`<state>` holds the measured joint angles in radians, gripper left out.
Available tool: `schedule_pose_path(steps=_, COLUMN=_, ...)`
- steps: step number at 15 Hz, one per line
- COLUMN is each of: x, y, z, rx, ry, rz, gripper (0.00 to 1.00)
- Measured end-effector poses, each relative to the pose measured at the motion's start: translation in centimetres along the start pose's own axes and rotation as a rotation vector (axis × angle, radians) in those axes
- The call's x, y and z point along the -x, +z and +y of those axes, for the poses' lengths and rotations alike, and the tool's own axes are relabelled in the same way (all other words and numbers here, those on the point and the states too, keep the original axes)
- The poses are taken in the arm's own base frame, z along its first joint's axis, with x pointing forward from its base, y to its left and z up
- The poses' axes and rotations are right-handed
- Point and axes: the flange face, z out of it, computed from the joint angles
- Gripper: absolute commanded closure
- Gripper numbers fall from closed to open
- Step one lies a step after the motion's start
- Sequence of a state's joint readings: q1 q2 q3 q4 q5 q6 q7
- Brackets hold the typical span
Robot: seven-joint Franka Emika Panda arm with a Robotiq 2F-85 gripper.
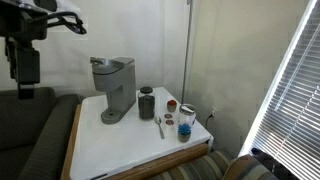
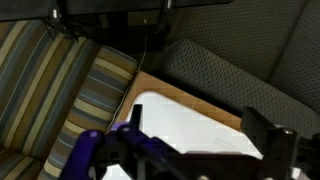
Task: Close the coffee maker
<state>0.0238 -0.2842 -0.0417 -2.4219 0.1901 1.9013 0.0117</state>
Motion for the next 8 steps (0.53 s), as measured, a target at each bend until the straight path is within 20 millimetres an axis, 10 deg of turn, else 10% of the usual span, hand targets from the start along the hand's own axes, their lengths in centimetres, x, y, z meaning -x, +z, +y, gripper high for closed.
schedule_pose_path(steps=8, x=-1.0, y=-2.9, z=-1.8, rx=0.017, ry=-0.039, rz=0.029, gripper=0.0)
